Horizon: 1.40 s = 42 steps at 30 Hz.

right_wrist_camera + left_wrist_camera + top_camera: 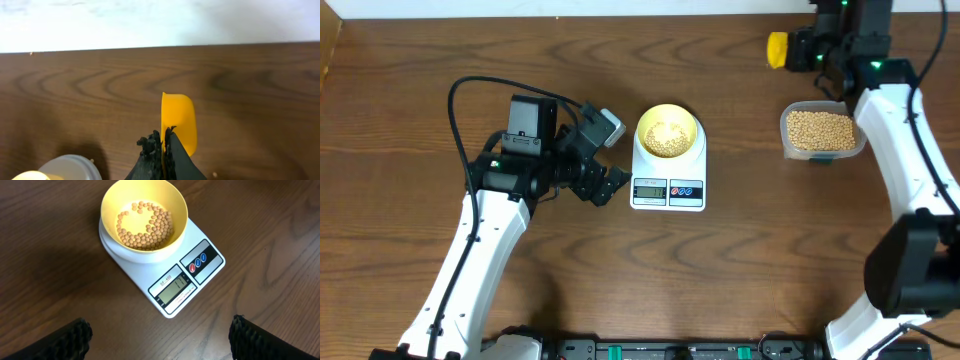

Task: Scoop item into bowl and weigh 50g on scale
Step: 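Move the empty scoop back right into the soybean tub, then scoop soybeans again with the right gripper inside the tub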

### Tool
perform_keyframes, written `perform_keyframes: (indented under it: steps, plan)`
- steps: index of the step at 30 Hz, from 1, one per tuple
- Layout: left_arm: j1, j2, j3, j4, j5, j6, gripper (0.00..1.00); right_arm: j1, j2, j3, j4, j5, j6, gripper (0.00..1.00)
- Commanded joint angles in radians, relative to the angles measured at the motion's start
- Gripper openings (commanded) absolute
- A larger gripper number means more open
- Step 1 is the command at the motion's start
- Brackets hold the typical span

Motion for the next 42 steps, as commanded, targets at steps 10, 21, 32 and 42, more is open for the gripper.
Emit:
perform_keyframes:
  steps: [10,21,32,42]
  plan:
    - [0.002,-0.011,0.009,-0.001,0.019,0.017,0.9,-0.064,-0.102,0.0,-0.343,0.265,-0.065,0.01]
    - [0.002,-0.011,0.009,-0.001,0.019,0.017,0.9,-0.064,-0.083,-0.001,-0.472,0.291,-0.209,0.01]
    - [0.002,-0.011,0.009,-0.001,0.019,0.017,0.9,-0.064,-0.058,-0.097,-0.512,0.388,-0.274,0.01]
    - [0.002,-0.011,0.009,-0.001,0.019,0.017,0.9,-0.063,-0.058,-0.126,-0.488,0.167,-0.274,0.01]
